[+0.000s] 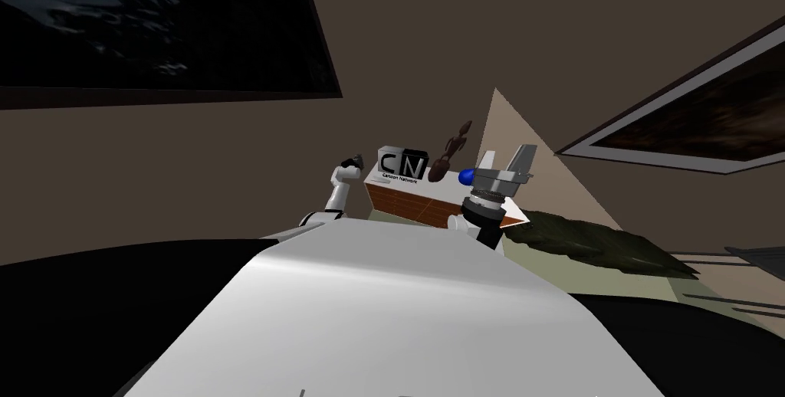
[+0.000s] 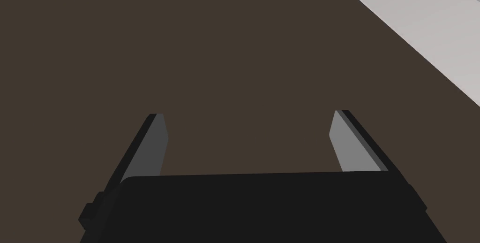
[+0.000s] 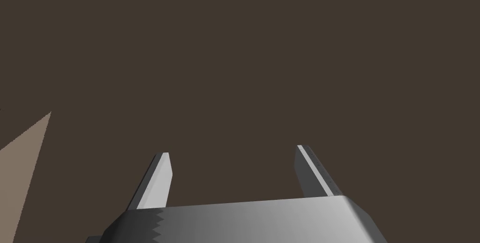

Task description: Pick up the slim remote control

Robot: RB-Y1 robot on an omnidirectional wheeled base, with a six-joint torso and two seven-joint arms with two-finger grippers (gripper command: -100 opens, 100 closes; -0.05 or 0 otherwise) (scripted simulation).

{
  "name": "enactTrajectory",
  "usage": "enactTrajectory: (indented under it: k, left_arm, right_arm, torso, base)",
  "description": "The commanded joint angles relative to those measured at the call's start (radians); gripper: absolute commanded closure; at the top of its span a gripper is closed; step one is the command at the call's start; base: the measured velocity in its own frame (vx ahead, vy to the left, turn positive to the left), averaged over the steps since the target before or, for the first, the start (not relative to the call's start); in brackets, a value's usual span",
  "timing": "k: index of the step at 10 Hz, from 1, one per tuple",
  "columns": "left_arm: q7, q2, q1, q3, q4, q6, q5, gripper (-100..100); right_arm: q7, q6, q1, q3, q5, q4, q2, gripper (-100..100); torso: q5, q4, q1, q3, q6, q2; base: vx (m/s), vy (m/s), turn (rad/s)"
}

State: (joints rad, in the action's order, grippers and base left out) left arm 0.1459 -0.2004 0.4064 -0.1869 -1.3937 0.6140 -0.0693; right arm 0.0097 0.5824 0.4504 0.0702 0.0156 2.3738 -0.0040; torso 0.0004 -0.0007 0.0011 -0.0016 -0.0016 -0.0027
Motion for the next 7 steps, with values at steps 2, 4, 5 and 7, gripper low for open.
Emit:
enactTrajectory:
  k: [2,4,5,7]
  left_arm:
    - [0.001,0.003,0.042,0.009,0.07,0.076,-0.003,-100]
    - [0.002,0.007,0.076,0.02,0.123,0.138,-0.006,-100]
    - [0.002,0.007,0.076,0.02,0.131,0.14,-0.006,-100]
    - [0.002,0.011,0.109,0.031,0.192,0.203,-0.009,-100]
  right_arm:
    - [0.0,0.0,0.0,0.0,0.0,0.0,0.0,0]
    - [0.0,0.0,0.0,0.0,0.0,0.0,0.0,0]
    - [0.0,0.0,0.0,0.0,0.0,0.0,0.0,0]
    - [0.0,0.0,0.0,0.0,0.0,0.0,0.0,0]
  torso:
    - [0.0,0.0,0.001,0.0,0.001,-0.001]
    - [0.0,0.0,0.002,-0.001,0.001,-0.002]
    - [0.0,-0.001,0.001,-0.001,0.0,-0.002]
    - [0.0,0.0,0.0,-0.001,0.001,-0.001]
  base:
    - [0.035,0.035,-0.081]
    - [0.06,0.045,-0.079]
    - [0.026,0.012,0.015]
    - [0.043,0.023,-0.074]
